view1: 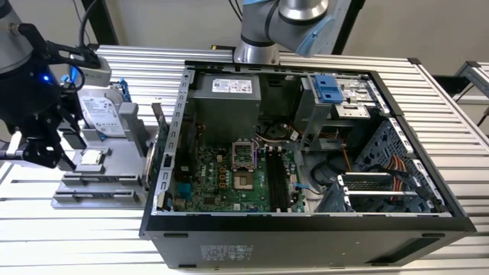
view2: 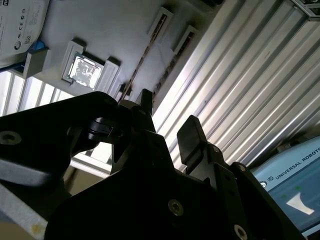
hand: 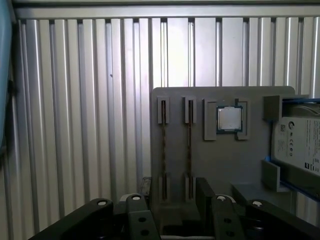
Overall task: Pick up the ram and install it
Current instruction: 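Pick up the ram and move it above insertion slot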
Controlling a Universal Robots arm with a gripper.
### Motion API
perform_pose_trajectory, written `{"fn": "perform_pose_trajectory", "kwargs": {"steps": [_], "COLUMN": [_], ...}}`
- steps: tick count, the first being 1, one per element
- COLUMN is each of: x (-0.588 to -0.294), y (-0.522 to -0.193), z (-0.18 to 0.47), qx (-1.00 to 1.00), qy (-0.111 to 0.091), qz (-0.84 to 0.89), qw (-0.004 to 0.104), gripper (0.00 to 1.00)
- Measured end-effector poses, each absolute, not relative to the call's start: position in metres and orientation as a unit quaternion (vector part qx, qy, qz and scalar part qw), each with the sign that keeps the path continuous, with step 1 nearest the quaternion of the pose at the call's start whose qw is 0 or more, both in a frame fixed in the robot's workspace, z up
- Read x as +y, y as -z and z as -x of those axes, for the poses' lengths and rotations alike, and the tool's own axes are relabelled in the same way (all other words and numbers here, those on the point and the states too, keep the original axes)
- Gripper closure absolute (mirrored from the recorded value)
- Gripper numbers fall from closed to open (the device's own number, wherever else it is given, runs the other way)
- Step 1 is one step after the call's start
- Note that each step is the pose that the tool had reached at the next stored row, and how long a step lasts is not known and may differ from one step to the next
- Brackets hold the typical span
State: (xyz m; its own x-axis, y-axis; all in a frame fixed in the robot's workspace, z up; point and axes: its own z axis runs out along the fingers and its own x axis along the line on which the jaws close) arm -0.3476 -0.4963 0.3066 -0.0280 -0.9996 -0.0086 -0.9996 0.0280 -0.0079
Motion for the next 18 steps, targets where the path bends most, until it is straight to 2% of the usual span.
{"fn": "perform_pose_trajectory", "kwargs": {"steps": [18], "x": [-0.4964], "y": [-0.3], "z": [0.3476], "qx": [0.717], "qy": [0.0], "qz": [0.697], "qw": [0.006], "gripper": [0.0]}}
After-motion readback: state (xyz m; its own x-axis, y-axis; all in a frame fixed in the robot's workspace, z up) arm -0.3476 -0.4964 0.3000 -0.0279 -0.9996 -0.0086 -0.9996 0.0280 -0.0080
